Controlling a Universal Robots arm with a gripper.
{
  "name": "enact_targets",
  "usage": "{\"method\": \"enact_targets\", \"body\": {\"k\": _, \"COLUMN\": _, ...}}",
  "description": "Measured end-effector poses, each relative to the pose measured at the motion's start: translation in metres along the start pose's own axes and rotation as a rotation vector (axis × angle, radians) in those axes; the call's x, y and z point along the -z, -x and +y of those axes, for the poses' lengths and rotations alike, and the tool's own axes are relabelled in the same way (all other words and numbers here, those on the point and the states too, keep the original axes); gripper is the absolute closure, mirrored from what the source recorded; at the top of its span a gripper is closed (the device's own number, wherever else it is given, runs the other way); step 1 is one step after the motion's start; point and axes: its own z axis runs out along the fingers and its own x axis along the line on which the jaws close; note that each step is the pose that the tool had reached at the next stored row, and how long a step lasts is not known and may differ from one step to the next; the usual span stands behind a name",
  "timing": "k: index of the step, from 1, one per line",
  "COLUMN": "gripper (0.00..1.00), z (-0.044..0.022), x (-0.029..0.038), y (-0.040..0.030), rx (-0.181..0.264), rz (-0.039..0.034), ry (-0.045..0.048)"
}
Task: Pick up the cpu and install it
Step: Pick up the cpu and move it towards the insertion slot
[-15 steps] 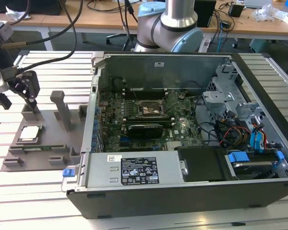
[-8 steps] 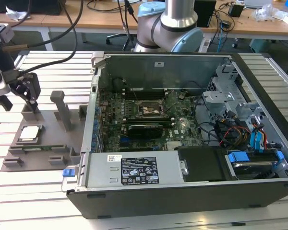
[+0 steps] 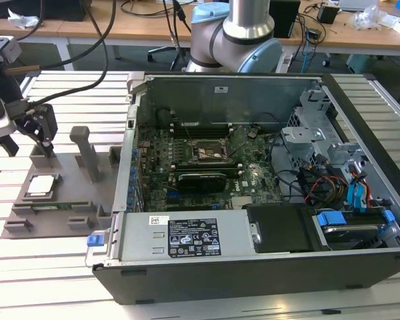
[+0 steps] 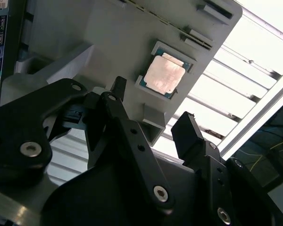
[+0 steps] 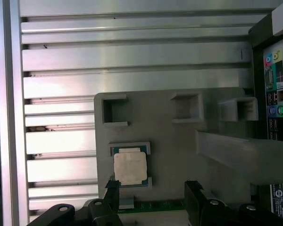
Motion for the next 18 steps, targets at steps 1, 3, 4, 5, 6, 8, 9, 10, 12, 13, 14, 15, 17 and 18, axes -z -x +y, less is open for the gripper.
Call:
{"method": "enact_targets", "body": {"k": 1, "gripper": 0.34, "z": 0.0, "x": -0.0006, "y": 0.0, "rx": 0.0, "rz": -0.0001, "ry": 0.0}}
{"method": "enact_targets", "body": {"k": 3, "gripper": 0.34, "z": 0.0, "x": -0.0022, "y": -0.0001, "rx": 0.0, "rz": -0.0001, "ry": 0.0}}
{"method": "enact_targets", "body": {"k": 4, "gripper": 0.34, "z": 0.0, "x": -0.0028, "y": -0.0001, "rx": 0.0, "rz": 0.0, "ry": 0.0}}
{"method": "enact_targets", "body": {"k": 5, "gripper": 0.34, "z": -0.0001, "x": -0.0033, "y": -0.0001, "rx": 0.0, "rz": 0.0, "ry": 0.0}}
{"method": "enact_targets", "body": {"k": 6, "gripper": 0.34, "z": -0.0001, "x": -0.0038, "y": -0.0001, "rx": 0.0, "rz": 0.0, "ry": 0.0}}
{"method": "enact_targets", "body": {"k": 8, "gripper": 0.34, "z": -0.0001, "x": -0.0051, "y": -0.0001, "rx": 0.0, "rz": -0.0001, "ry": 0.0}}
{"method": "enact_targets", "body": {"k": 9, "gripper": 0.34, "z": -0.0001, "x": -0.0057, "y": -0.0002, "rx": 0.0, "rz": 0.0, "ry": 0.0}}
{"method": "enact_targets", "body": {"k": 10, "gripper": 0.34, "z": -0.0001, "x": -0.0061, "y": -0.0002, "rx": 0.0, "rz": 0.0, "ry": 0.0}}
{"method": "enact_targets", "body": {"k": 12, "gripper": 0.34, "z": -0.0001, "x": -0.0072, "y": -0.0002, "rx": 0.0, "rz": -0.0001, "ry": 0.0}}
{"method": "enact_targets", "body": {"k": 13, "gripper": 0.34, "z": -0.0001, "x": -0.0079, "y": -0.0002, "rx": 0.0, "rz": -0.0001, "ry": 0.0}}
{"method": "enact_targets", "body": {"k": 14, "gripper": 0.34, "z": -0.0001, "x": -0.0084, "y": -0.0002, "rx": 0.0, "rz": -0.0001, "ry": 0.0001}}
{"method": "enact_targets", "body": {"k": 15, "gripper": 0.34, "z": -0.0002, "x": -0.0089, "y": -0.0003, "rx": 0.0, "rz": 0.0, "ry": 0.0}}
{"method": "enact_targets", "body": {"k": 17, "gripper": 0.34, "z": -0.0002, "x": -0.0102, "y": -0.0003, "rx": 0.0, "rz": 0.0, "ry": 0.0}}
{"method": "enact_targets", "body": {"k": 18, "gripper": 0.34, "z": -0.0002, "x": -0.0107, "y": -0.0003, "rx": 0.0, "rz": 0.0, "ry": 0.0}}
